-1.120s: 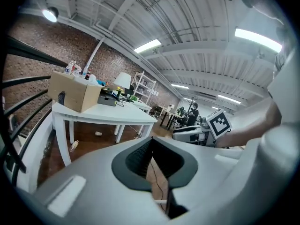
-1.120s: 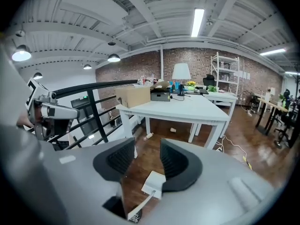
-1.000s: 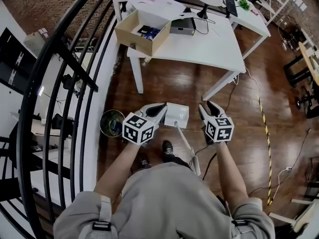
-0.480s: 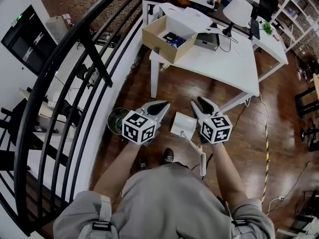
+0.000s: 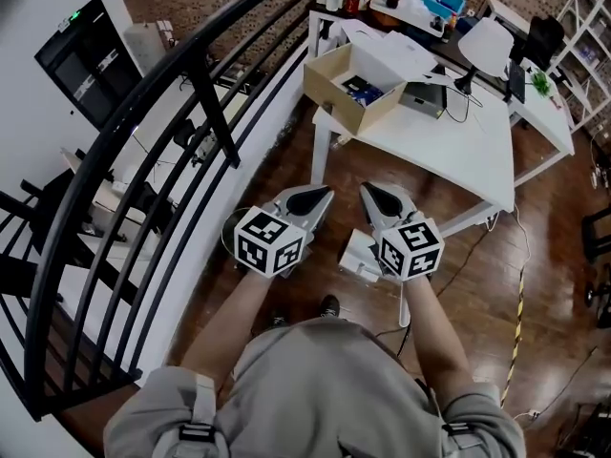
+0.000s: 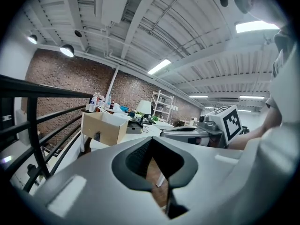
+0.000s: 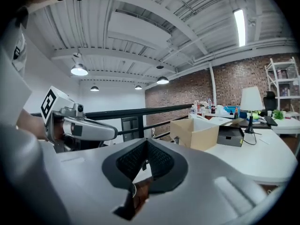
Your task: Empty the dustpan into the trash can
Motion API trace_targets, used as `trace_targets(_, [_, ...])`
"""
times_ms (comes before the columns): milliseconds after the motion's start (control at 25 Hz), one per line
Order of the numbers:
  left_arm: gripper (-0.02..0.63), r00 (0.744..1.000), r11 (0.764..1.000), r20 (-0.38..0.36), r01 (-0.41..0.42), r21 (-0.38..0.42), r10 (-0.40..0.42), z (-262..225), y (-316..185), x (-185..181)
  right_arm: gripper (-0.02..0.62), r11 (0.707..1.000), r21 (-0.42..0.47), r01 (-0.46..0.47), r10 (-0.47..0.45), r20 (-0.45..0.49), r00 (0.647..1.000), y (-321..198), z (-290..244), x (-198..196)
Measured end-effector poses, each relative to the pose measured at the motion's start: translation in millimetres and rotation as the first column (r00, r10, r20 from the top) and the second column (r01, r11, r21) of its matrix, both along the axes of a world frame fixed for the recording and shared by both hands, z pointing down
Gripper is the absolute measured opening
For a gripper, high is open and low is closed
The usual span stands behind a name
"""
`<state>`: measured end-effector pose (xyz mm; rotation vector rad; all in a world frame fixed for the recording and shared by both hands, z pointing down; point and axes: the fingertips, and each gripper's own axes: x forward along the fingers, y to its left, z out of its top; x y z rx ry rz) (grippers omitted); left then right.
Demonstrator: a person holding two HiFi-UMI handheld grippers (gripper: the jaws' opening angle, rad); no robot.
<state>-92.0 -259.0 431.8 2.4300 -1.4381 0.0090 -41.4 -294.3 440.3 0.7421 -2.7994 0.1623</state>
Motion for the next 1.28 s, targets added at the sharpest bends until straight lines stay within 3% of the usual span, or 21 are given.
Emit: trace_targets(1280, [0.006, 0.998, 0.999, 0.051, 0.032, -0.009, -0.031, -4.7, 6.3, 7.2, 0.005, 1.000, 0.002, -0.008, 0.008, 0.058, 0.998, 10.4, -18.6, 11.4])
